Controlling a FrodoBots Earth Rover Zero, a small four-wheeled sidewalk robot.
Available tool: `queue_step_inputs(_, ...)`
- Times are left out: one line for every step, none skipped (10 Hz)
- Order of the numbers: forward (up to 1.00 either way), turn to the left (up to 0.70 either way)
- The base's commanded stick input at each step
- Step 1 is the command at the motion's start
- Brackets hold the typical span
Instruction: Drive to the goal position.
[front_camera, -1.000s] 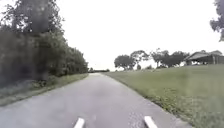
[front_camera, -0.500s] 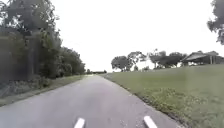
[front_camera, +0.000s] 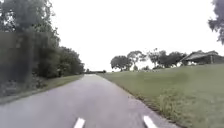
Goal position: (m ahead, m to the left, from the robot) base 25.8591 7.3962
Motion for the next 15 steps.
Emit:
queue_step_inputs(0.7, 0.0)
queue_step_inputs(0.7, 0.0)
queue_step_inputs(0.7, 0.0)
queue_step_inputs(0.7, 0.0)
queue_step_inputs(0.7, 0.0)
queue_step_inputs(0.7, 0.0)
queue_step_inputs(0.7, 0.0)
queue_step_inputs(0.7, 0.0)
queue_step_inputs(0.7, 0.0)
queue_step_inputs(0.7, 0.0)
queue_step_inputs(0.7, 0.0)
queue_step_inputs(0.7, 0.0)
queue_step_inputs(0.7, 0.0)
queue_step_inputs(0.7, 0.0)
queue_step_inputs(0.7, 0.0)
